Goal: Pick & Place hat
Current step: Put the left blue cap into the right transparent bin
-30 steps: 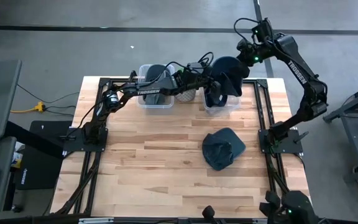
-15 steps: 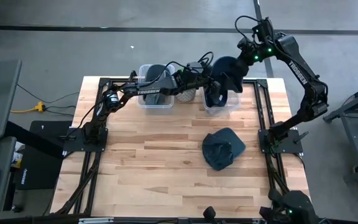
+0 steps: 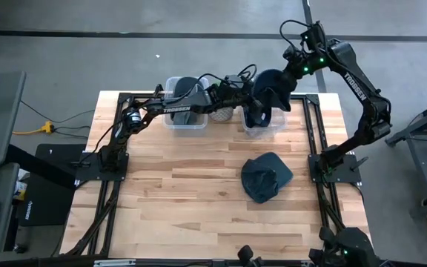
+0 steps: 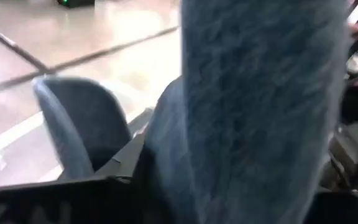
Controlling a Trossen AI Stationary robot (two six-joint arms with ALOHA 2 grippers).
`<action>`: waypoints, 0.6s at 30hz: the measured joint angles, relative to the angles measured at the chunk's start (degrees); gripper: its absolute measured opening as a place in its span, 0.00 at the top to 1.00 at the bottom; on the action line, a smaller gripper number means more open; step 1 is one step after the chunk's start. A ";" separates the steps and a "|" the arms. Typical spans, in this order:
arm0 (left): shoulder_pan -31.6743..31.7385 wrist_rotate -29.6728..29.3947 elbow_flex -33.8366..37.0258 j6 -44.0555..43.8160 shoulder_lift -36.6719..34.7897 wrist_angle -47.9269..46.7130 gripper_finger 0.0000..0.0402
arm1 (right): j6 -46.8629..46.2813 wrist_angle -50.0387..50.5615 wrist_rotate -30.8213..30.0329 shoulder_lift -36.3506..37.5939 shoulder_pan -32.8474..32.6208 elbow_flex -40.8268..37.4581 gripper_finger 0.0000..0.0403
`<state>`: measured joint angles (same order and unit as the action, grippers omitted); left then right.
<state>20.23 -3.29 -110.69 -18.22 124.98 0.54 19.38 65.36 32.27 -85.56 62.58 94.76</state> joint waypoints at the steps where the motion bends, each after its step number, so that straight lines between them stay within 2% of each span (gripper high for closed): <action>1: 0.28 0.07 0.04 0.06 -0.72 -1.51 0.59 | -0.24 0.24 -0.01 0.00 -0.01 0.00 0.99; 4: 1.06 0.03 -0.04 1.39 -3.63 -5.48 0.54 | -1.18 0.28 0.03 0.00 -0.01 0.00 0.99; 8: 1.82 -1.59 -0.05 2.76 -7.45 -12.95 0.53 | -1.74 -0.58 -0.43 -0.22 -0.94 0.00 0.99; 13: 1.84 -2.88 0.01 6.01 -13.83 -19.48 0.53 | -2.72 -0.64 -1.00 -2.16 -2.86 0.00 0.99; 15: 1.56 -4.29 -0.22 7.46 -16.85 -21.64 0.54 | -2.49 -0.08 -3.51 -3.47 -3.18 0.00 0.99; 18: 0.73 -6.01 -0.14 8.76 -20.22 -26.71 0.58 | -2.33 -0.50 -3.15 -5.05 -3.06 -0.04 0.99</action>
<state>20.96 -9.30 -110.83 -9.46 104.76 -26.17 17.05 64.85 29.12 -90.60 59.52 94.72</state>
